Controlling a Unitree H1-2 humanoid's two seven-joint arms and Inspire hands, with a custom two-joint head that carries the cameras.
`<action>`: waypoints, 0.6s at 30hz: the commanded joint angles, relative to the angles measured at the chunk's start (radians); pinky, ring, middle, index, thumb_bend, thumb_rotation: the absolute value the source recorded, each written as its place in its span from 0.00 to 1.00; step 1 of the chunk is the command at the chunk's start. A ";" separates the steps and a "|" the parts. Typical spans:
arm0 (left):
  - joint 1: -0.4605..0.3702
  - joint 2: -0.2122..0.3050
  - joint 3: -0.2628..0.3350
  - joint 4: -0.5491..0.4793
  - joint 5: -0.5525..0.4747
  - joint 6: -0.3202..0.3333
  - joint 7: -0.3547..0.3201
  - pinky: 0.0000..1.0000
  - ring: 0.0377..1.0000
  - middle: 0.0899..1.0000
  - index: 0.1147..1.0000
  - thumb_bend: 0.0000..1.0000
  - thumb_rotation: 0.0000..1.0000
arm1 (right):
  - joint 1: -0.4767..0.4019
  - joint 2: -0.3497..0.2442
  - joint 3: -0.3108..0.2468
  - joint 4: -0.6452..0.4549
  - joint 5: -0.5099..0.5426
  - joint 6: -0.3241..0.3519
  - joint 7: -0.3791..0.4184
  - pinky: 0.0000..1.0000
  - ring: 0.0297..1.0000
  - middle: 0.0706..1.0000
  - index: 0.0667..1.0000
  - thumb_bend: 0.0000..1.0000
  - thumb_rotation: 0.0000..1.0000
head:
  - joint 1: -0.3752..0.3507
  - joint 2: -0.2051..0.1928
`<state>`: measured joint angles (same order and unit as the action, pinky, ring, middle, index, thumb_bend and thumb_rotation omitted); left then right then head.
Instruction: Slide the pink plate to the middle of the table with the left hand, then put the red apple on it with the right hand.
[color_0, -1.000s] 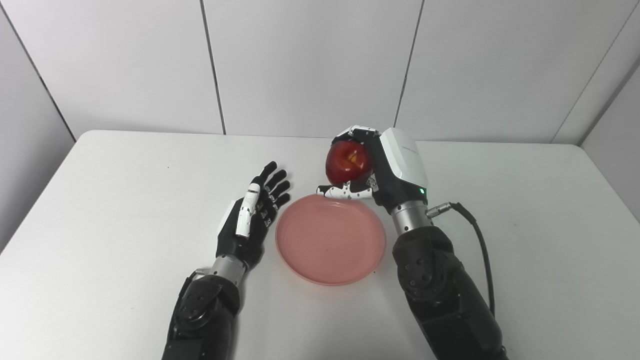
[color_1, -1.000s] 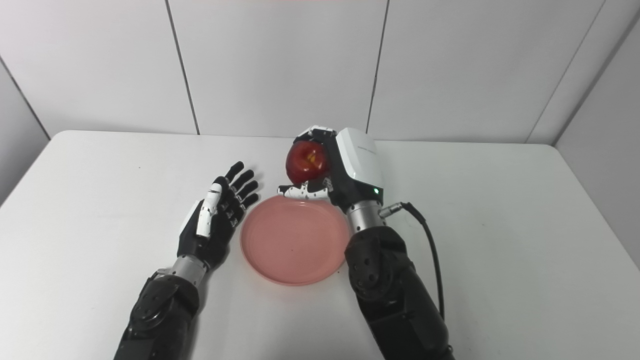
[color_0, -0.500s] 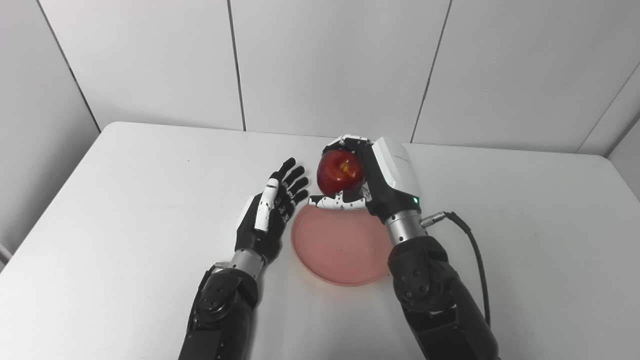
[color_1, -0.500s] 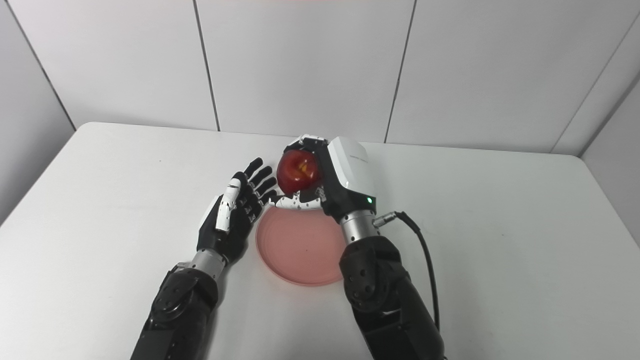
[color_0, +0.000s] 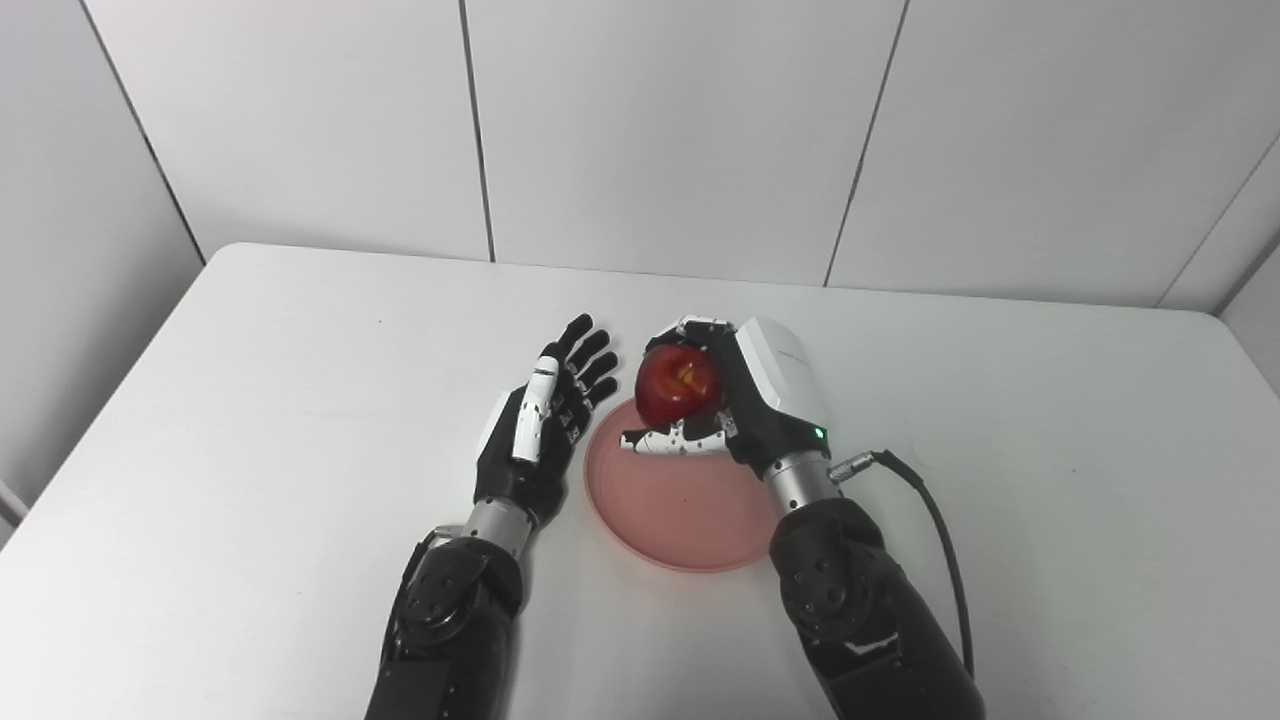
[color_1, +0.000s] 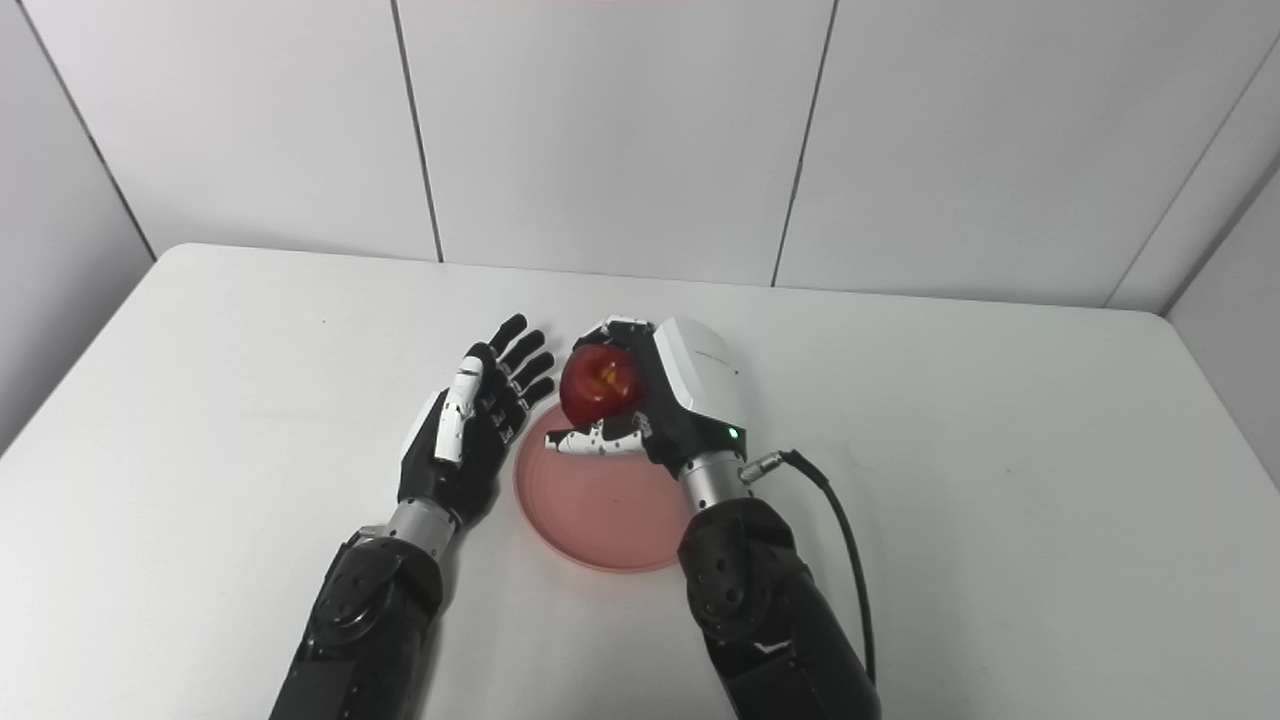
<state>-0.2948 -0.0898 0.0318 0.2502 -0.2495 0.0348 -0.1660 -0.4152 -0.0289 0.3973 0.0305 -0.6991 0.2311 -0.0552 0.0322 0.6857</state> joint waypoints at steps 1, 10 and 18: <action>0.030 -0.004 0.008 0.040 0.014 0.034 0.036 0.92 0.91 0.92 0.89 0.35 1.00 | -0.018 0.008 -0.001 -0.014 -0.003 -0.054 -0.023 0.24 0.30 0.39 0.45 0.52 0.13 | 0.001 0.004; 0.034 -0.005 0.003 0.036 0.037 0.026 0.054 0.90 0.91 0.91 0.89 0.36 1.00 | 0.011 -0.002 0.003 0.023 0.003 -0.066 -0.026 0.22 0.29 0.38 0.45 0.52 0.13 | 0.002 0.007; 0.036 -0.007 -0.007 0.029 0.068 0.025 0.068 0.90 0.91 0.91 0.89 0.37 1.00 | 0.020 -0.007 0.007 0.045 -0.001 -0.066 -0.016 0.22 0.29 0.38 0.45 0.52 0.13 | 0.003 0.011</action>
<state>-0.2947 -0.0951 0.0244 0.2501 -0.2006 0.0235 -0.1316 -0.3677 -0.0369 0.4029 0.0930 -0.6975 0.2161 -0.0552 0.0353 0.6949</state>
